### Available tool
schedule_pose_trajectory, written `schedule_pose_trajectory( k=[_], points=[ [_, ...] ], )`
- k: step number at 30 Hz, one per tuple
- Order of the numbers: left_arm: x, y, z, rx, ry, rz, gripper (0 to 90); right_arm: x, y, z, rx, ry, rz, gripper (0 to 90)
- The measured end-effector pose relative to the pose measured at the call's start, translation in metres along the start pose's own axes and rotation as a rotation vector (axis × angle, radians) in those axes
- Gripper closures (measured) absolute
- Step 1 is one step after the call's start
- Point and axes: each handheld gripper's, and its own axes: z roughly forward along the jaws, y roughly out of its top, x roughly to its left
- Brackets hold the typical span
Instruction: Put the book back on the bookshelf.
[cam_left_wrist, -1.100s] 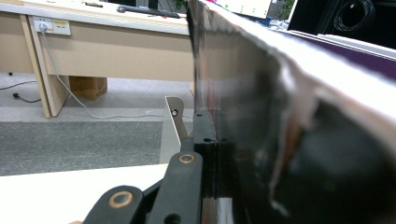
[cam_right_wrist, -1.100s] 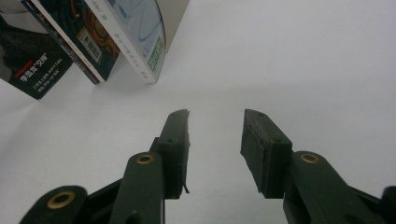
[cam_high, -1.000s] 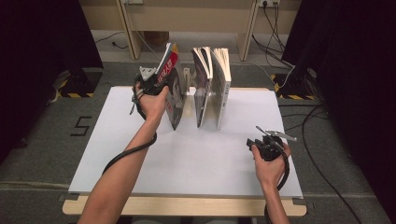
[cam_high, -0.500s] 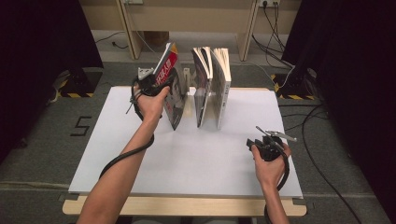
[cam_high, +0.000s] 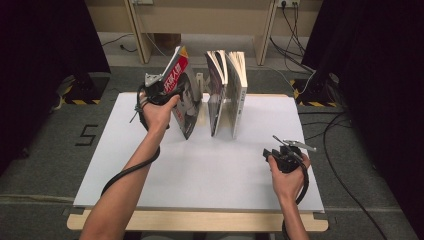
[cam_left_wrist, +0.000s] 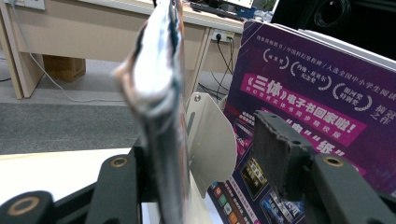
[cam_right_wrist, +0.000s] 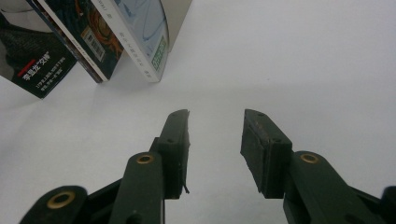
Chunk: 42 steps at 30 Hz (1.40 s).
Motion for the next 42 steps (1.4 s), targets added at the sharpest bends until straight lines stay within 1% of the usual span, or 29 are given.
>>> schedule_pose_trajectory(
  k=[7,11,17,21,25,27,34,36,37,38,40,41,42],
  points=[
    [0.004,-0.005,-0.004,0.022,-0.004,0.002,47.7,0.000,0.000,0.000,0.000,-0.001,-0.002,61.7],
    [0.007,-0.007,-0.008,0.030,-0.010,-0.006,47.4,0.001,0.000,0.000,-0.001,-0.002,-0.006,61.8],
    [0.008,-0.011,-0.013,0.041,-0.024,-0.013,46.3,0.002,-0.001,0.001,0.003,-0.002,-0.006,61.8],
    [0.009,-0.013,-0.015,0.043,-0.025,-0.007,45.0,0.002,0.000,0.001,0.000,-0.002,-0.009,61.8],
    [0.009,-0.014,-0.018,0.054,-0.031,-0.013,43.8,0.002,0.000,0.001,0.000,-0.001,-0.010,61.8],
    [0.009,-0.015,-0.021,0.055,-0.032,-0.007,43.4,0.002,0.000,0.001,-0.001,0.001,-0.010,61.8],
    [0.012,-0.020,-0.030,0.082,-0.055,-0.014,42.7,0.002,0.001,0.001,-0.005,0.000,-0.009,61.8],
    [0.014,-0.022,-0.033,0.090,-0.062,-0.027,42.8,0.003,0.001,0.000,-0.004,0.001,-0.004,61.8],
    [0.014,-0.022,-0.034,0.091,-0.068,-0.027,42.6,0.002,0.002,0.000,-0.005,0.002,-0.003,61.7],
    [0.014,-0.023,-0.036,0.092,-0.068,-0.019,42.5,0.002,0.003,0.000,-0.008,-0.004,-0.011,61.7],
    [0.015,-0.025,-0.039,0.096,-0.075,-0.018,42.3,0.001,0.003,-0.001,-0.010,-0.001,0.002,61.7],
    [0.015,-0.027,-0.040,0.099,-0.080,-0.025,42.1,0.001,0.003,-0.001,-0.009,-0.006,-0.004,61.8],
    [0.015,-0.028,-0.041,0.100,-0.082,-0.024,41.8,0.001,0.002,-0.001,-0.008,-0.002,0.004,61.7]
  ],
)
